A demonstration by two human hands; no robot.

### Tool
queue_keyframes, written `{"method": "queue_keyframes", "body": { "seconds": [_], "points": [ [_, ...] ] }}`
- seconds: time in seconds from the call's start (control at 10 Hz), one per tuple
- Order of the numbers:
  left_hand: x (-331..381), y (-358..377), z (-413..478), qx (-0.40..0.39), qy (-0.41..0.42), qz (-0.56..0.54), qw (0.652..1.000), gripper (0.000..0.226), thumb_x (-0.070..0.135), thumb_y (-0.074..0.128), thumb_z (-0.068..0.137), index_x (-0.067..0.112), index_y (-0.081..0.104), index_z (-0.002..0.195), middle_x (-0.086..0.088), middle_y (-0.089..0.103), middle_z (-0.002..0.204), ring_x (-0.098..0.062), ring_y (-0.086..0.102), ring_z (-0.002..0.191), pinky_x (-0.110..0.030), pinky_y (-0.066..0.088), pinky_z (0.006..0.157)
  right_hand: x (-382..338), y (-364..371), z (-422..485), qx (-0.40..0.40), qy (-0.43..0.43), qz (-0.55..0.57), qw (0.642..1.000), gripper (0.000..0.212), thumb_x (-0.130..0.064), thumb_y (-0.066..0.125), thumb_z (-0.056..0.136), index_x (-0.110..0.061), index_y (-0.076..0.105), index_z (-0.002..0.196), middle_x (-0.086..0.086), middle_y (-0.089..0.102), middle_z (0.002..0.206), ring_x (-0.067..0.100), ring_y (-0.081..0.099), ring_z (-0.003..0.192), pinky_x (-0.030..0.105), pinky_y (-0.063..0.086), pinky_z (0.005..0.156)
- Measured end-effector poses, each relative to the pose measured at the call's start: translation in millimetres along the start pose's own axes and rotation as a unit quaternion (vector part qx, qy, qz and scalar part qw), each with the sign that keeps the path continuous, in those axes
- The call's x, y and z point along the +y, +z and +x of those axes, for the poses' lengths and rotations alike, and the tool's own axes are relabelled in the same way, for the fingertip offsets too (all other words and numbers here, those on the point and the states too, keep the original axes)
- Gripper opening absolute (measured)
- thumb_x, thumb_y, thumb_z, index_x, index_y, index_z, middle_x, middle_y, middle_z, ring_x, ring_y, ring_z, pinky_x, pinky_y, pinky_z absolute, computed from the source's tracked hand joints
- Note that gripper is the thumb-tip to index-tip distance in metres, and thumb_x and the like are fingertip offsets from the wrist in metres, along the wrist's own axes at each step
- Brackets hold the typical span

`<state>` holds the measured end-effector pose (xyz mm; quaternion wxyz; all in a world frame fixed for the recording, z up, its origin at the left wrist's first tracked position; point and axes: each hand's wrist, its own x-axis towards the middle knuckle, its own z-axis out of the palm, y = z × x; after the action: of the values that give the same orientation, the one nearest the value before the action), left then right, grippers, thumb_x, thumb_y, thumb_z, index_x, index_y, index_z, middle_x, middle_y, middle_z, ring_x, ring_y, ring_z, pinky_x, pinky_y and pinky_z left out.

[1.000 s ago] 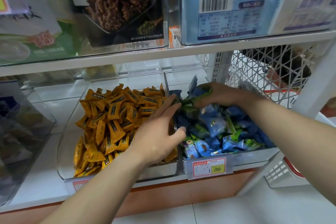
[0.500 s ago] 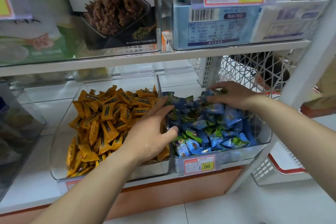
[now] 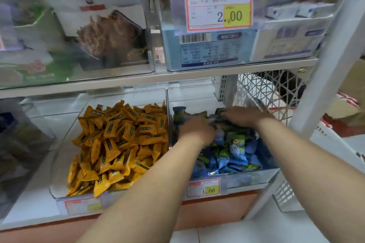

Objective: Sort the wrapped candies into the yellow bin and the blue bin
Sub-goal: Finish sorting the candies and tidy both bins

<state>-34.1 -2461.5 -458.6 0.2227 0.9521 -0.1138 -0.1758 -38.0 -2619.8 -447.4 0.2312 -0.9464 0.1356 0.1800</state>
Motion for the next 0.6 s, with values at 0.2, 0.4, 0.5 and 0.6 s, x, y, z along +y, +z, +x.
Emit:
{"method": "queue_keyframes", "body": {
  "seconds": [0.2,0.4,0.5,0.6],
  "points": [
    [-1.3,14.1,45.9,-0.022,-0.044,0.009,0.999,0.052,0.036,0.036,0.104,0.003,0.046,0.142,-0.018,0.052,0.142,-0.032,0.052,0.126,-0.038,0.043,0.100,-5.3,25.3,27.7,-0.043,-0.018,0.034,0.998,0.047,-0.030,0.034,0.107,-0.011,0.042,0.149,0.014,0.037,0.157,0.028,0.041,0.139,0.034,0.032,0.113],
    [6.6,10.6,53.9,-0.057,-0.056,-0.257,0.963,0.048,0.035,0.044,0.103,0.000,0.056,0.133,-0.020,0.057,0.137,-0.035,0.055,0.126,-0.042,0.046,0.105,-4.5,22.3,33.7,-0.001,-0.018,0.328,0.945,0.039,-0.022,0.044,0.102,0.005,0.062,0.123,0.028,0.061,0.128,0.037,0.060,0.117,0.043,0.042,0.108],
    [5.9,16.1,54.2,-0.068,-0.086,-0.425,0.899,0.047,0.034,0.054,0.099,0.001,0.058,0.133,-0.020,0.060,0.134,-0.035,0.058,0.123,-0.041,0.051,0.099,-8.7,20.6,23.3,0.006,-0.007,0.392,0.920,0.024,-0.019,0.049,0.097,-0.009,0.068,0.087,0.014,0.073,0.091,0.028,0.065,0.089,0.033,0.053,0.085],
    [7.0,8.9,49.6,-0.049,-0.081,-0.415,0.905,0.054,0.038,0.065,0.093,0.007,0.054,0.136,-0.016,0.056,0.138,-0.033,0.056,0.124,-0.027,0.047,0.089,-7.4,19.4,23.3,0.048,-0.007,0.435,0.899,0.017,-0.018,0.055,0.090,-0.013,0.064,0.076,0.009,0.067,0.077,0.026,0.061,0.080,0.031,0.049,0.074]
  ]
}}
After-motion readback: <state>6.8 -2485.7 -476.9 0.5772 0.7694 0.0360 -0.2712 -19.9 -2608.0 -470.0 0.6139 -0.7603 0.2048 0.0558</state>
